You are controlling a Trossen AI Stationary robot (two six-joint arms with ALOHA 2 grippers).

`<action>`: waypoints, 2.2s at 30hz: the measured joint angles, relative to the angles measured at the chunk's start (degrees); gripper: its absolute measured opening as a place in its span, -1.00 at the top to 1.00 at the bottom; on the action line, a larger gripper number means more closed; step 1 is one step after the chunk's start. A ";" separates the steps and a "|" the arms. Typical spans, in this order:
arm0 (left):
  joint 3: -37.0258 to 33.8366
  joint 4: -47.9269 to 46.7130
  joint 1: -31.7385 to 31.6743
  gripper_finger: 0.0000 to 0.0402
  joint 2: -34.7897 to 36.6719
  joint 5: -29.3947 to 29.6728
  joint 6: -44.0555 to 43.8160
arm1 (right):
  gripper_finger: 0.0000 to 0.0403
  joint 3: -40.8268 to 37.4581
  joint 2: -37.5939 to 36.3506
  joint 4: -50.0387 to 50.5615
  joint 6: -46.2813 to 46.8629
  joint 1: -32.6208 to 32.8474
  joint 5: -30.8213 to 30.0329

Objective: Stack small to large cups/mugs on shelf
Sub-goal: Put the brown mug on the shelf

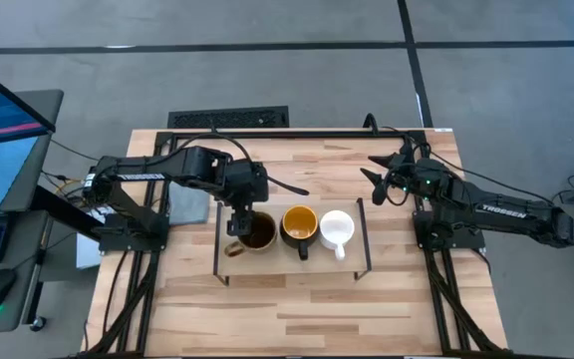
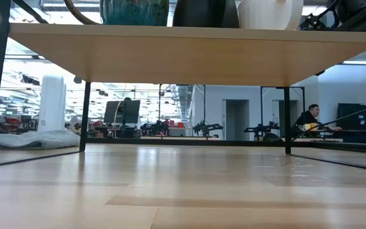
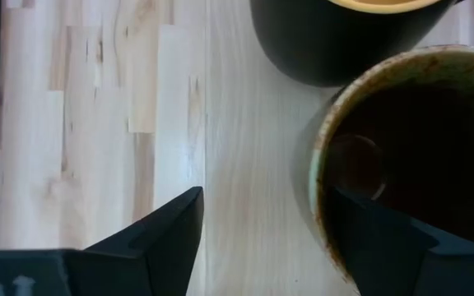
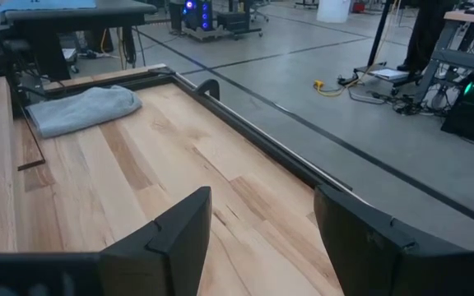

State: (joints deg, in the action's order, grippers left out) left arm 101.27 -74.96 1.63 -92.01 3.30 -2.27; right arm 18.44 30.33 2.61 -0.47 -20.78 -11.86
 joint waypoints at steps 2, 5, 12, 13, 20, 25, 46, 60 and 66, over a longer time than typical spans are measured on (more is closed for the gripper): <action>0.00 -0.02 0.00 -0.19 0.00 0.28 -0.19 | -0.19 0.00 -0.02 0.00 0.00 0.00 -0.02; 0.00 -0.11 0.00 -0.07 0.00 -0.04 0.16 | -0.19 0.00 0.00 0.07 0.00 0.00 -0.02; 0.00 -0.15 0.00 0.27 0.00 -1.85 -0.37 | -0.19 0.00 0.00 0.15 -0.01 0.00 -0.06; 0.00 -0.15 0.00 0.32 0.00 -2.34 -0.37 | -0.19 0.00 0.00 0.15 0.00 0.00 -0.19; 0.00 -0.13 0.00 0.58 0.00 -3.60 -0.52 | -0.19 0.00 0.00 0.20 0.00 0.00 -0.20; 0.00 -0.15 0.00 0.74 0.00 -4.21 -1.86 | -0.19 0.00 0.00 0.24 -0.01 0.00 -0.21; 0.15 -2.23 0.00 0.95 0.15 -2.48 -14.91 | -0.19 0.00 0.00 0.24 -0.02 0.00 -0.20; 0.22 -6.21 0.47 0.97 0.24 -0.62 -34.25 | -0.19 0.00 0.00 0.25 -0.84 -0.01 -0.19; 0.20 -6.86 0.98 0.98 0.37 -0.23 -36.48 | -0.19 0.00 0.00 0.25 -3.02 0.00 -0.17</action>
State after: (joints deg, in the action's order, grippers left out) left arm 101.47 -81.82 2.61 -91.64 3.07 -38.74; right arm 18.44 30.33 2.86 -3.49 -20.78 -12.03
